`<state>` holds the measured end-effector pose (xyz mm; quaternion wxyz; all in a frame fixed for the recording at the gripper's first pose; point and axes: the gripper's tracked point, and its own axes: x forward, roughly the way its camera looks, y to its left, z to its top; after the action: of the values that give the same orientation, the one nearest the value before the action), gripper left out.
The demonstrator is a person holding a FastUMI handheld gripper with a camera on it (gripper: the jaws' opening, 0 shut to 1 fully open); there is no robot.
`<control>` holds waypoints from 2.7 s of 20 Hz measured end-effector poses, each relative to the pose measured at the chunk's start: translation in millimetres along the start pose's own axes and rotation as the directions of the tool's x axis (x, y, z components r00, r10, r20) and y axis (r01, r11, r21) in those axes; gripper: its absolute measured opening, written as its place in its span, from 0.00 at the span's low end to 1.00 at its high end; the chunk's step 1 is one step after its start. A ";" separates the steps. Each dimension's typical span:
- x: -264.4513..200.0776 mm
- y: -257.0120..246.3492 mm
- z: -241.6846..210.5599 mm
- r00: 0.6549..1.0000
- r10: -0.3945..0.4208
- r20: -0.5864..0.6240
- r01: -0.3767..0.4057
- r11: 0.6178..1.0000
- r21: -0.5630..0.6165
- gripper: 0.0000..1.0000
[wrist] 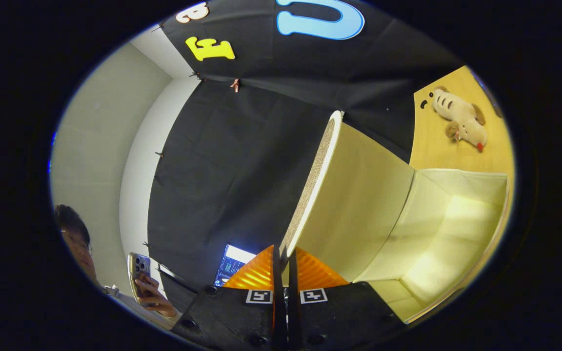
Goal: Open the storage box then place both shoes into the box .Put the left shoe in first, then the right shoe, with the right side of both shoes facing outward in a uniform manner.
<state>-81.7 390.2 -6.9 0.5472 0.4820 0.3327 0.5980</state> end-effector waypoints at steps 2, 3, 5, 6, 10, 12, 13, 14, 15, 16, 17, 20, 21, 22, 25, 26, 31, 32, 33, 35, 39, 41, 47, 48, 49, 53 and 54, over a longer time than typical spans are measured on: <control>17.0 0.6 -5.5 1.000 -0.008 -0.020 0.008 1.000 -0.002 0.06; 25.0 0.9 -6.1 1.000 -0.011 -0.022 0.011 1.000 -0.002 0.05; 42.3 0.4 -4.7 1.000 -0.016 -0.024 0.016 1.000 -0.002 0.05; 50.1 -1.3 -5.1 0.999 -0.021 -0.029 0.022 1.000 0.003 0.05; 73.4 -7.7 -9.6 0.997 -0.059 -0.039 0.060 0.998 0.013 0.05; 77.0 -19.9 -12.7 0.993 -0.099 -0.061 0.098 0.995 -0.025 0.19; 78.9 -22.5 -17.1 0.990 -0.118 -0.077 0.116 0.993 -0.035 0.21; 82.4 -25.2 -19.6 0.988 -0.129 -0.087 0.125 0.991 -0.046 0.32; 82.0 -26.4 -22.2 0.986 -0.137 -0.096 0.132 0.990 -0.057 0.43; 82.9 -28.5 -24.1 0.984 -0.146 -0.101 0.140 0.988 -0.067 0.45; 81.5 -30.9 -24.5 0.982 -0.157 -0.101 0.150 0.986 -0.077 0.59; 72.7 -40.0 -20.7 0.976 -0.199 -0.089 0.189 0.976 -0.108 0.86; 68.4 -42.7 -18.7 0.974 -0.213 -0.079 0.203 0.972 -0.118 0.95; 62.8 -42.7 -15.1 0.972 -0.223 -0.069 0.213 0.968 -0.130 0.96; 38.8 -39.1 -7.0 0.968 -0.249 -0.025 0.241 0.955 -0.171 0.96; 29.5 -38.6 -2.7 0.965 -0.262 -0.003 0.257 0.949 -0.184 0.96; -39.6 -41.5 15.5 0.932 -0.351 0.090 0.363 0.909 -0.206 0.96; -57.8 -45.3 20.5 0.919 -0.376 0.115 0.392 0.896 -0.207 0.96; -75.7 -48.4 23.0 0.905 -0.402 0.139 0.423 0.883 -0.204 0.96; -113.5 -58.5 29.0 0.869 -0.457 0.188 0.490 0.850 -0.196 0.96; -193.6 -81.9 30.7 0.775 -0.570 0.273 0.618 0.774 -0.138 0.96; -229.4 -100.4 23.3 0.714 -0.640 0.285 0.686 0.721 -0.099 0.96; -323.3 -181.2 -25.2 0.501 -0.846 0.183 0.863 0.505 -0.027 0.96; -338.1 -195.1 -37.7 0.467 -0.870 0.154 0.882 0.471 -0.017 0.97; -346.7 -210.5 -46.1 0.442 -0.888 0.125 0.895 0.445 -0.006 0.97; -372.5 -253.6 -64.9 0.362 -0.931 0.046 0.932 0.362 -0.004 0.91; -378.9 -263.5 -66.2 0.334 -0.942 0.035 0.943 0.334 -0.014 0.90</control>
<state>-80.1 76.7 -352.0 0.8028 0.1992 0.5348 0.1727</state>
